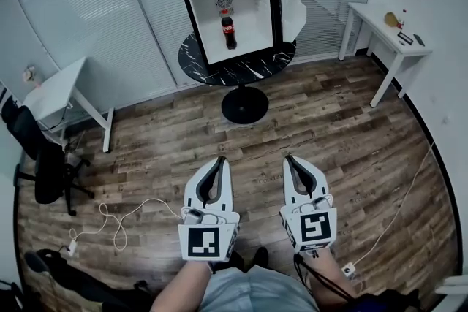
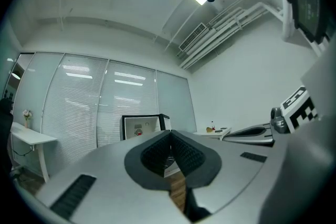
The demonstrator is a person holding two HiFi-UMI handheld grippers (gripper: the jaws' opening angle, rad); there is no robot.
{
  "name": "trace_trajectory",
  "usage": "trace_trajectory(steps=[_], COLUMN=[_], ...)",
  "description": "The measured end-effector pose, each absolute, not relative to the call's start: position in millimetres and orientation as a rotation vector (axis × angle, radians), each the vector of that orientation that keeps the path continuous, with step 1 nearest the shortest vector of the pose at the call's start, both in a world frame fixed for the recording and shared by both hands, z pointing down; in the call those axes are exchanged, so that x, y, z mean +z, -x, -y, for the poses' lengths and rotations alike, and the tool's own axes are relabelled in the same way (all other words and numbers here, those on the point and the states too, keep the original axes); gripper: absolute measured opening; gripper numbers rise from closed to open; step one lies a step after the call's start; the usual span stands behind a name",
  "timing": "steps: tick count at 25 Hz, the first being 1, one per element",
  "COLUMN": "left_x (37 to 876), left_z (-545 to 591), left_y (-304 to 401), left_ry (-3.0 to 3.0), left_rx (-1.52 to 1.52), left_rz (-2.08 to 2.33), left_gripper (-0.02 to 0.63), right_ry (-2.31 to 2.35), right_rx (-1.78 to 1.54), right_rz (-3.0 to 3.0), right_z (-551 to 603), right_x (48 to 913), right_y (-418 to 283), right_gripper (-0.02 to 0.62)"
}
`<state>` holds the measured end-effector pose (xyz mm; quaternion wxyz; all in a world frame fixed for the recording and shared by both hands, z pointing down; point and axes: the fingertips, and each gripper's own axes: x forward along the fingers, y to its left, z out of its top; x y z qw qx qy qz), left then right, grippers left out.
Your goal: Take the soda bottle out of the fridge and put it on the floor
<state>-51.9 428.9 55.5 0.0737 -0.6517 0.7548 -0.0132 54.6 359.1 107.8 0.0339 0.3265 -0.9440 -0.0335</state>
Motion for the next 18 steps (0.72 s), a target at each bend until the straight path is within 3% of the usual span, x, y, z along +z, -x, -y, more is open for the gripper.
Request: trace_trajectory(steps=[9,18], left_x=[78,110], left_z=[-394,-312], left_y=[75,146], left_ry=[1.939,1.954], left_rx=[-0.038,-0.064], left_rz=[-2.348,-2.390], left_gripper=[0.017,0.017], right_ry=[-0.982,-0.953], right_rx=[-0.071,-0.035], right_rz=[2.889,2.865], right_z=[-312,-228], right_x=[128,154], right_y=[-38,32], right_gripper=[0.014,0.014])
